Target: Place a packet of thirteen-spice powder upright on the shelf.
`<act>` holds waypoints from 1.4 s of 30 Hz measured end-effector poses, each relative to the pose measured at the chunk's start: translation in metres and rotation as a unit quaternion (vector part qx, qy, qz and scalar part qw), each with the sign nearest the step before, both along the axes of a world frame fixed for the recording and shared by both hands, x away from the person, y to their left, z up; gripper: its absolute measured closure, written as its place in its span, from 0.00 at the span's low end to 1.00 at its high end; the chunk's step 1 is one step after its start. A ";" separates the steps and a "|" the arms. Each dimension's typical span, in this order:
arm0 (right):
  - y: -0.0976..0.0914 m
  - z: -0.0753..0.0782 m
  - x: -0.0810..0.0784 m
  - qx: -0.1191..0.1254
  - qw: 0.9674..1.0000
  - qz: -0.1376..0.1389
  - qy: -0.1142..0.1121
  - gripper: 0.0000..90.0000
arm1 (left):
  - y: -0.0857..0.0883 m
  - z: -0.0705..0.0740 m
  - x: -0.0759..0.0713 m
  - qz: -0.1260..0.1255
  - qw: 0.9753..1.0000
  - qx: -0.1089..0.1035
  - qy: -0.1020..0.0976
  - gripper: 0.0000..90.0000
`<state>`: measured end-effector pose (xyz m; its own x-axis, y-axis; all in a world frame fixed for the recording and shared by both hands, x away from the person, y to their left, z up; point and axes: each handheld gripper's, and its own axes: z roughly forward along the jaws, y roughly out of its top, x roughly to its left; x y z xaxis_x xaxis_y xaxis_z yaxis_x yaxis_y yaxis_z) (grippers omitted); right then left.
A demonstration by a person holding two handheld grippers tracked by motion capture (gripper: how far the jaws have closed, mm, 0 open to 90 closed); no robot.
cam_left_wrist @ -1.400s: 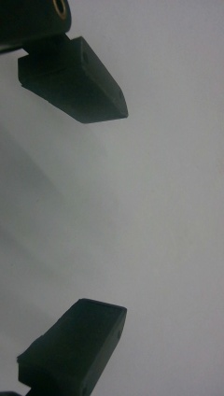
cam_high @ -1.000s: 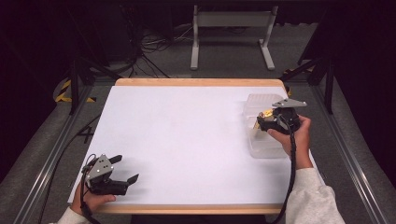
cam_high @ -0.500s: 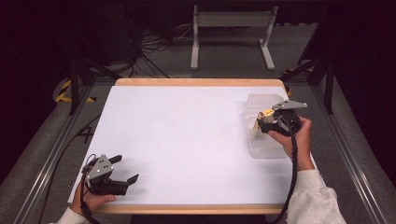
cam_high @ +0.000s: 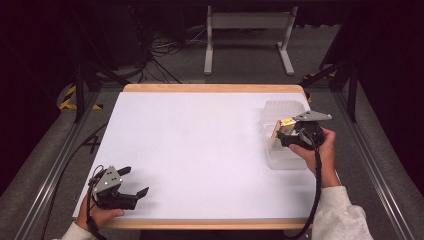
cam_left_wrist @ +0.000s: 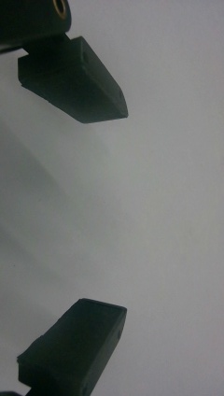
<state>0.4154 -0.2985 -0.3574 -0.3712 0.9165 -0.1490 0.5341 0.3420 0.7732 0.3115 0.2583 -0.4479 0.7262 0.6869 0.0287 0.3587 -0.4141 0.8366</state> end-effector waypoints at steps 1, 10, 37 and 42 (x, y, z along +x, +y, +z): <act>-0.001 0.000 -0.001 0.001 1.000 0.000 0.000 0.27 | 0.000 0.000 0.000 0.000 1.000 0.000 0.000 0.08; -0.001 0.001 -0.007 0.007 1.000 0.002 -0.003 0.27 | -0.001 0.000 0.000 0.000 1.000 -0.001 0.002 0.08; -0.003 0.004 -0.038 -0.001 1.000 0.024 -0.017 0.25 | -0.002 -0.001 0.000 -0.002 1.000 0.007 0.002 0.08; -0.003 0.005 -0.046 -0.019 0.999 0.029 -0.022 0.24 | -0.002 -0.001 -0.001 -0.003 1.000 0.007 0.001 0.08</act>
